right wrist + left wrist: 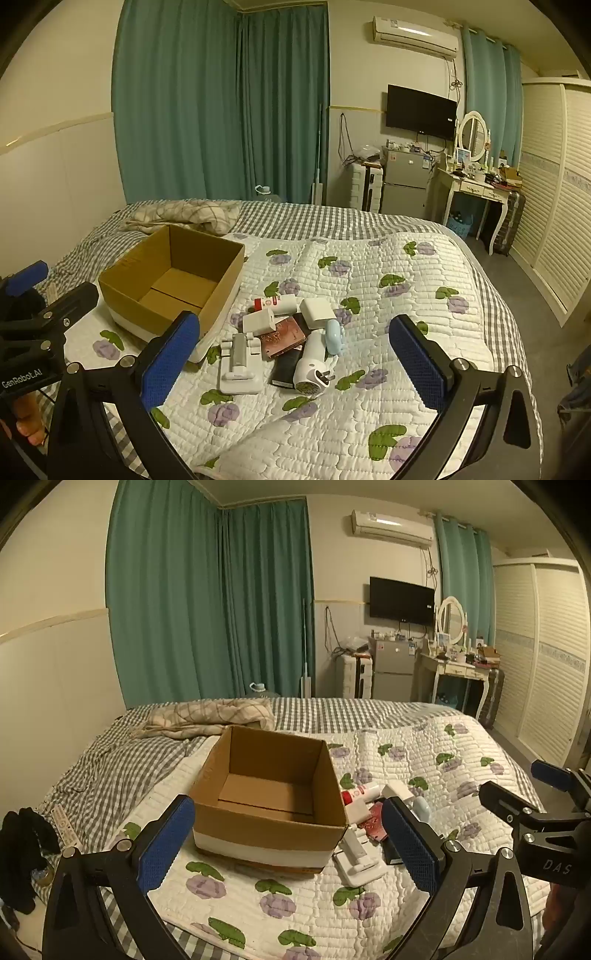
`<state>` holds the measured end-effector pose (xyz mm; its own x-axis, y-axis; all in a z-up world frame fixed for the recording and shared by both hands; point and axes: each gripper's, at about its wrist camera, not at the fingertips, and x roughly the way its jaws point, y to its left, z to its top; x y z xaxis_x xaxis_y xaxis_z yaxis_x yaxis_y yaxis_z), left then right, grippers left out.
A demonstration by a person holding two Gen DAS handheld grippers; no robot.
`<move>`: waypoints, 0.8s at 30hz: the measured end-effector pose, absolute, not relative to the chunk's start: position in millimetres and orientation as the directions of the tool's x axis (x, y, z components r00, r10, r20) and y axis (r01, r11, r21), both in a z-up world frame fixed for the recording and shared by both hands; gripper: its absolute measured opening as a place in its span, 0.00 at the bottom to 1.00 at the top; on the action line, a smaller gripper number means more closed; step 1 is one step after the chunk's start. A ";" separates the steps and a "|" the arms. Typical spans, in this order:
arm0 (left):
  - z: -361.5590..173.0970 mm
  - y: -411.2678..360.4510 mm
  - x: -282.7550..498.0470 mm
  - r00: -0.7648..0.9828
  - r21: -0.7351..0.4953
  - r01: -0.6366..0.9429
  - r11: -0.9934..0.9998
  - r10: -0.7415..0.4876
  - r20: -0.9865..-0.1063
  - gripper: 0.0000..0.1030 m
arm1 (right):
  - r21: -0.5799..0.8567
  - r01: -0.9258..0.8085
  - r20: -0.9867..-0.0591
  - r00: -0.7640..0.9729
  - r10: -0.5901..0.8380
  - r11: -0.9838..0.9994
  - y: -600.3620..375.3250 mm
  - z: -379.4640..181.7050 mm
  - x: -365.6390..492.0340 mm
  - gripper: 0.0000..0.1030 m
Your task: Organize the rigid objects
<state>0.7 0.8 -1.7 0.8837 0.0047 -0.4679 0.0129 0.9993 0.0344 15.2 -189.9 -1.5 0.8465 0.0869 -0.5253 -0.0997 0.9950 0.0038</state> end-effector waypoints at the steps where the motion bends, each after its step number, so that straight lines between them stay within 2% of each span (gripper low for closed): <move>1: -2.2 1.5 0.1 0.883 0.034 0.009 0.999 0.008 -0.470 1.00 | 0.001 -0.099 -0.525 0.847 0.085 0.995 -190.2 -1.7 15.2 1.00; 5: -0.1 4.2 6.2 0.869 0.027 0.007 1.000 0.007 -0.496 1.00 | -0.010 -0.100 -0.523 0.849 0.080 0.995 -190.6 -2.7 15.5 1.00; 14: -2.4 1.5 -1.0 0.886 0.046 0.004 0.999 0.018 -0.464 1.00 | 0.000 -0.098 -0.530 0.844 0.083 0.995 -193.3 -6.8 15.3 1.00; 24: -1.3 0.5 -0.8 0.883 0.048 0.011 0.999 0.012 -0.469 1.00 | -0.002 -0.094 -0.533 0.842 0.079 0.996 -190.4 -4.7 15.2 1.00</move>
